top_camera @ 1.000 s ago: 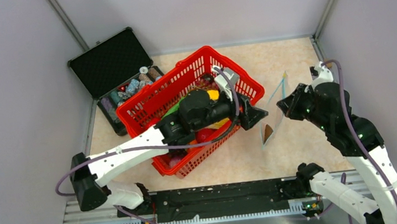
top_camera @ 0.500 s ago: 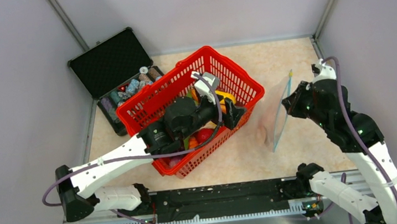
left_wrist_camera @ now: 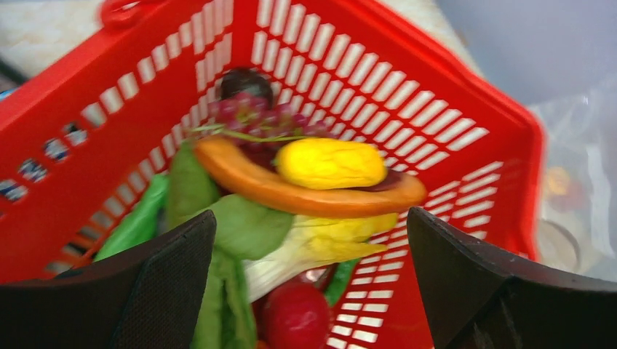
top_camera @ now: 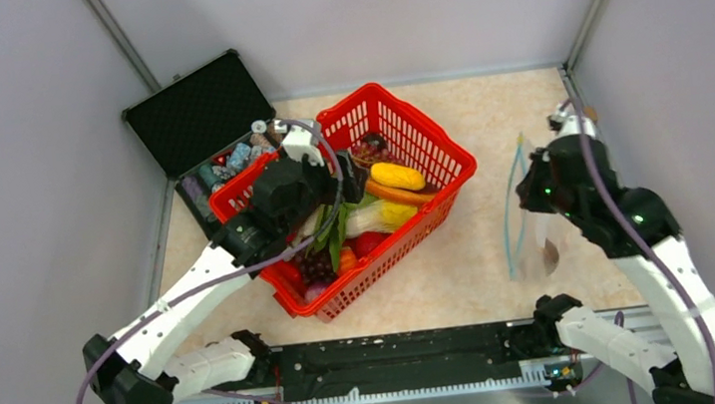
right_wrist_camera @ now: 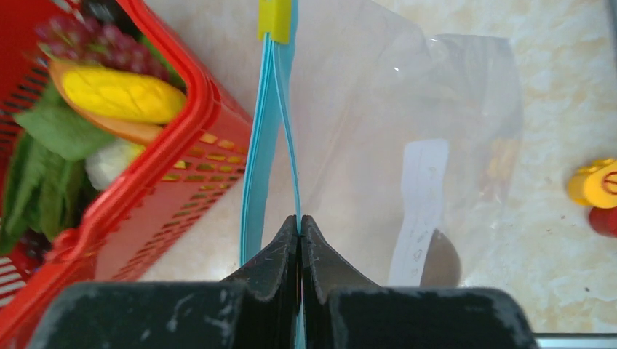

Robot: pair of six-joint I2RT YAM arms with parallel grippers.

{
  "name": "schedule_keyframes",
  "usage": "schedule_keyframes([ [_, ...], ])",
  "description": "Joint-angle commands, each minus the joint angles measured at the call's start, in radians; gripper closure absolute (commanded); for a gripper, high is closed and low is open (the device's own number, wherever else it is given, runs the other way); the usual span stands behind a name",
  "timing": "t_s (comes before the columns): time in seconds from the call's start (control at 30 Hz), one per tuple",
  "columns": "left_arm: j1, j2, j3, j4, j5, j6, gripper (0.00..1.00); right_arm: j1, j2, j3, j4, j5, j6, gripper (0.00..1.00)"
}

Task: Place the food in the zip-top bag and seal the zipper
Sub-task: Pick up the fake fruit from the bin.

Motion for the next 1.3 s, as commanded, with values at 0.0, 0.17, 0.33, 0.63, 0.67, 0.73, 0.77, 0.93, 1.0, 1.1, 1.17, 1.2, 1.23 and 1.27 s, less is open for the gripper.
schedule_keyframes([
  [0.0,0.092,-0.014,-0.020,-0.042,0.038,-0.008,0.01,0.009,0.054,-0.126,0.139,-0.167,0.004,1.00],
  [0.17,0.205,0.089,0.007,-0.027,0.198,0.019,0.01,0.009,0.069,-0.165,0.200,-0.187,0.012,1.00],
  [0.33,0.248,0.222,0.088,0.007,0.304,0.051,0.03,0.008,0.067,-0.181,0.203,-0.190,0.002,1.00],
  [0.63,0.245,0.400,0.231,0.091,0.547,0.243,0.04,0.007,0.047,-0.216,0.222,-0.209,0.009,1.00],
  [0.67,0.245,0.412,0.239,0.094,0.565,0.283,0.03,0.009,0.046,-0.215,0.222,-0.206,0.009,1.00],
  [0.73,0.246,0.450,0.302,0.028,0.635,0.407,0.01,0.008,0.046,-0.215,0.221,-0.206,0.007,1.00],
  [0.77,0.246,0.471,0.328,-0.022,0.679,0.501,0.01,0.008,0.046,-0.214,0.222,-0.207,0.006,1.00],
  [0.93,0.247,0.565,0.432,-0.132,0.765,0.790,0.01,0.009,0.047,-0.217,0.228,-0.217,-0.001,1.00],
  [1.0,0.247,0.612,0.493,-0.210,0.815,0.881,0.01,0.009,0.047,-0.215,0.224,-0.219,-0.001,1.00],
  [1.1,0.246,0.705,0.605,-0.400,0.888,1.014,0.03,0.008,0.037,-0.215,0.218,-0.215,0.001,1.00],
  [1.17,0.245,0.756,0.650,-0.493,0.903,1.064,0.08,0.008,0.031,-0.215,0.216,-0.211,0.002,1.00],
  [1.2,0.244,0.771,0.669,-0.500,0.877,1.060,0.16,0.008,0.028,-0.215,0.213,-0.210,0.002,1.00],
  [1.23,0.244,0.777,0.676,-0.484,0.847,1.034,0.22,0.008,0.029,-0.213,0.210,-0.208,0.001,1.00],
  [1.27,0.247,0.774,0.670,-0.470,0.838,1.022,0.21,0.008,0.028,-0.213,0.205,-0.207,0.000,1.00],
])
